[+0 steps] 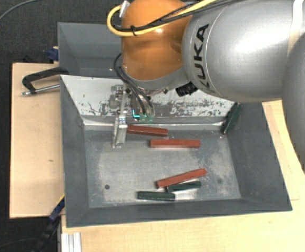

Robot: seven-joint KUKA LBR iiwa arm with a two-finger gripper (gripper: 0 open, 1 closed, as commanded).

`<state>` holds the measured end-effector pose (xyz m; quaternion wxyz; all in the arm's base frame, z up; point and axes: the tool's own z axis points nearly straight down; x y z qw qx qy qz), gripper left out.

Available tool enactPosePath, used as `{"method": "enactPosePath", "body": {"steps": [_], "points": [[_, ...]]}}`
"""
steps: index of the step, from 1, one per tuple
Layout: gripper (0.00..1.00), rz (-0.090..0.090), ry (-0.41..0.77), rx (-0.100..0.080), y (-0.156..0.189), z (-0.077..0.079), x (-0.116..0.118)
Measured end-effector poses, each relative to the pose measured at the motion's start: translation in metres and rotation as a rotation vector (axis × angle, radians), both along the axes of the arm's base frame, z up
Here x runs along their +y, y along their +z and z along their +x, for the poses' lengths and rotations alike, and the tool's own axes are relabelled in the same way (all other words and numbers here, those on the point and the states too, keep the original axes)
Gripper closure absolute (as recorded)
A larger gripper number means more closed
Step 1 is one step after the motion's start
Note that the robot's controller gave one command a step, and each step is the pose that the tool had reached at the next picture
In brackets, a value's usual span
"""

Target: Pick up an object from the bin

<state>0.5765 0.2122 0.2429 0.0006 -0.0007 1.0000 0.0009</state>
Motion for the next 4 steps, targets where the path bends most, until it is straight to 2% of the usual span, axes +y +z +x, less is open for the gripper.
{"method": "enactPosePath", "body": {"steps": [1, 2, 3, 4], "points": [[0.00, -0.005, -0.089, 0.008, -0.095, 0.019, -0.081], [0.00, -0.002, 0.112, 0.001, -0.173, 0.019, -0.142], [0.00, -0.003, 0.319, -0.005, -0.171, 0.023, -0.212], [1.00, -0.001, 0.321, -0.007, -0.171, 0.023, -0.209]]}}
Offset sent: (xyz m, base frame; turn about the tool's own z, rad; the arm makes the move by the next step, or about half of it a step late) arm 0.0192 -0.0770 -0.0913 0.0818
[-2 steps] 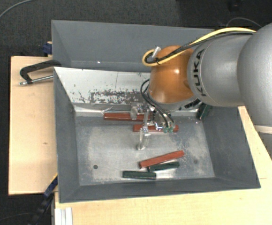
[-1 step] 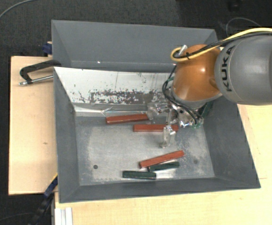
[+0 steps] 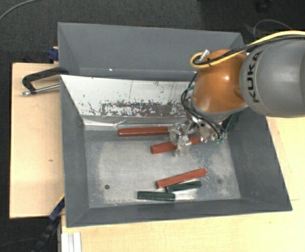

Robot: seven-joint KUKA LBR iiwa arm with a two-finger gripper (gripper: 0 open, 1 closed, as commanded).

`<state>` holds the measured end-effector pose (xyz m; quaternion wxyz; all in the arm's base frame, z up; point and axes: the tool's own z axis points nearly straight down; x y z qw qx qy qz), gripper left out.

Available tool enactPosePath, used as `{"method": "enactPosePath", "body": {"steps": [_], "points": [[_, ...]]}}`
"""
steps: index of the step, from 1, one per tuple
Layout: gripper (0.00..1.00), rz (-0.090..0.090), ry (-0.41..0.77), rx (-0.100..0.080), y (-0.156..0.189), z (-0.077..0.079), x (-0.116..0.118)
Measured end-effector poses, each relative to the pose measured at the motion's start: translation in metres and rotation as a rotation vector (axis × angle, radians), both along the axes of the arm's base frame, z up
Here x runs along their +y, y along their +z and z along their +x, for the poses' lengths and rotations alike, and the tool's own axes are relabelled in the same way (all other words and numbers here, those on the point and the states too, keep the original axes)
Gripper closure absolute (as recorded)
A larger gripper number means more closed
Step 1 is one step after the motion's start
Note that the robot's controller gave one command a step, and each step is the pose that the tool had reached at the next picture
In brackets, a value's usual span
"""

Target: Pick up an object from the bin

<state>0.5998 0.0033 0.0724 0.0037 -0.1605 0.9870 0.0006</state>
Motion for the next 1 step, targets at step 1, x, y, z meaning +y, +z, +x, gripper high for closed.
{"method": "enactPosePath", "body": {"steps": [1], "points": [[1.00, -0.001, 0.017, 0.000, 0.1424, -0.0162, 0.0220]]}}
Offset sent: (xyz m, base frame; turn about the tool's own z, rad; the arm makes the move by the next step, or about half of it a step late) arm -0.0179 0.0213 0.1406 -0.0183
